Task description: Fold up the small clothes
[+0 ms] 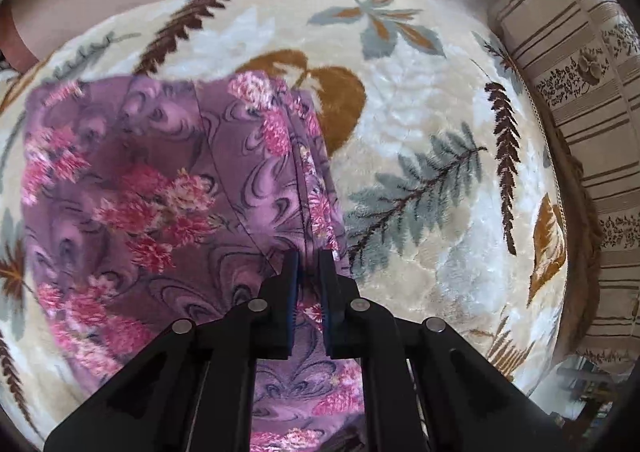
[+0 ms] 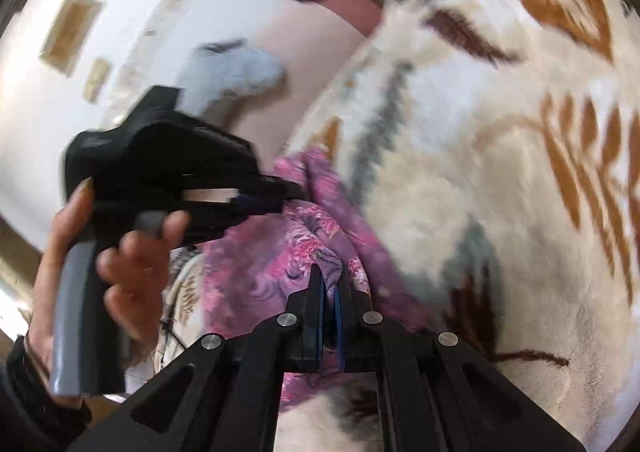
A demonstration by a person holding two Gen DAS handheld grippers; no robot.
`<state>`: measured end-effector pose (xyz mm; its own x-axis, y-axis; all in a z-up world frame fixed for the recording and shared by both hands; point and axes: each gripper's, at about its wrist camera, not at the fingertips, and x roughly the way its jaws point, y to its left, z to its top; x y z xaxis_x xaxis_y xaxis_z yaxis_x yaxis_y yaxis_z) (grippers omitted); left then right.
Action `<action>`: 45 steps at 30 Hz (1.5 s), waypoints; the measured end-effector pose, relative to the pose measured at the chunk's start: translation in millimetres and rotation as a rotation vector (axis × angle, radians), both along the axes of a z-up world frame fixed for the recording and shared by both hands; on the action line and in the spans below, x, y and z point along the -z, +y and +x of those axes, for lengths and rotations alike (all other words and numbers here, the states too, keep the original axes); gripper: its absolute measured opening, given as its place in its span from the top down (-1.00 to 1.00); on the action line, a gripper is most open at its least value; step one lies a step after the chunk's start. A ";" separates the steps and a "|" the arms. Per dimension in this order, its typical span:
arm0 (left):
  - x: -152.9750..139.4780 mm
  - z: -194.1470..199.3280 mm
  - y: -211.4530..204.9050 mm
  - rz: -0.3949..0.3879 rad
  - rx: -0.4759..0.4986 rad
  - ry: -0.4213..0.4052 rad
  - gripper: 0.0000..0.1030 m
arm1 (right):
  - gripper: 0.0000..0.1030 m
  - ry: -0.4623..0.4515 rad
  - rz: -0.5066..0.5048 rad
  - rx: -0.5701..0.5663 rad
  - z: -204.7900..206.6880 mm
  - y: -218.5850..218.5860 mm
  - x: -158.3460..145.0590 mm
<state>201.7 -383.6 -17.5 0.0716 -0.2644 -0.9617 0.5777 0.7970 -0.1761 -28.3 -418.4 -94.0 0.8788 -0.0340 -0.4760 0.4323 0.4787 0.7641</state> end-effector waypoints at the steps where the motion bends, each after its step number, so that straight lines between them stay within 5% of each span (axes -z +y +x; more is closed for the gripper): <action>1: 2.5 1.6 5.2 -0.017 -0.009 0.016 0.82 | 0.92 0.036 0.031 0.001 2.8 -3.2 10.6; 5: -19.2 15.8 53.8 -0.225 -0.104 0.096 0.80 | 0.81 0.031 0.091 -0.017 0.8 -11.4 14.5; 8: -46.4 32.9 110.5 -0.359 -0.183 0.041 0.54 | 0.41 0.001 0.046 0.037 -7.3 -23.5 -7.0; 10: -54.3 44.0 143.3 -0.345 -0.248 -0.046 0.32 | 0.07 -0.059 0.004 0.050 0.8 -39.0 -28.9; 12: -48.8 53.1 168.2 -0.289 -0.291 -0.089 0.31 | 0.04 -0.061 -0.036 -0.016 30.5 -49.9 -45.2; 14: -31.6 60.7 187.4 -0.261 -0.330 -0.042 0.31 | -0.03 -0.040 -0.051 -0.110 75.4 -59.8 -52.5; 19: -2.6 58.9 203.4 -0.269 -0.360 0.038 0.31 | 0.01 0.202 -0.064 -0.255 176.0 -60.2 -23.8; 20: -2.4 58.3 202.8 -0.268 -0.347 0.030 0.31 | 0.18 0.223 -0.044 -0.291 185.6 -58.2 -17.8; 21: -4.2 57.0 202.1 -0.266 -0.337 0.020 0.31 | 0.88 0.211 -0.051 -0.333 194.4 -54.4 -19.3; 25: -4.7 61.2 199.7 -0.252 -0.312 -0.027 0.22 | 0.88 0.132 -0.257 -0.297 187.3 -47.1 -48.9; 27: 2.5 63.3 193.7 -0.237 -0.309 -0.018 0.08 | 0.88 0.190 -0.240 -0.251 191.3 -55.2 -37.7; 29: 8.9 61.3 185.2 -0.191 -0.302 -0.025 0.06 | 0.85 0.341 -0.197 -0.276 204.6 -58.3 -9.0; 36: -2.1 47.6 178.5 -0.152 -0.273 -0.102 0.06 | 0.63 0.239 -0.165 -0.286 171.4 -54.9 -25.0; 42: -6.1 40.4 183.1 -0.142 -0.281 -0.097 0.06 | 0.42 0.286 -0.148 -0.344 144.0 -55.9 -15.1; 44: -8.5 35.8 181.1 -0.134 -0.276 -0.092 0.07 | 0.42 0.304 -0.120 -0.365 143.5 -51.9 -12.7; 45: -10.2 32.5 181.2 -0.140 -0.270 -0.086 0.07 | 0.61 0.305 -0.127 -0.387 140.8 -48.4 -14.0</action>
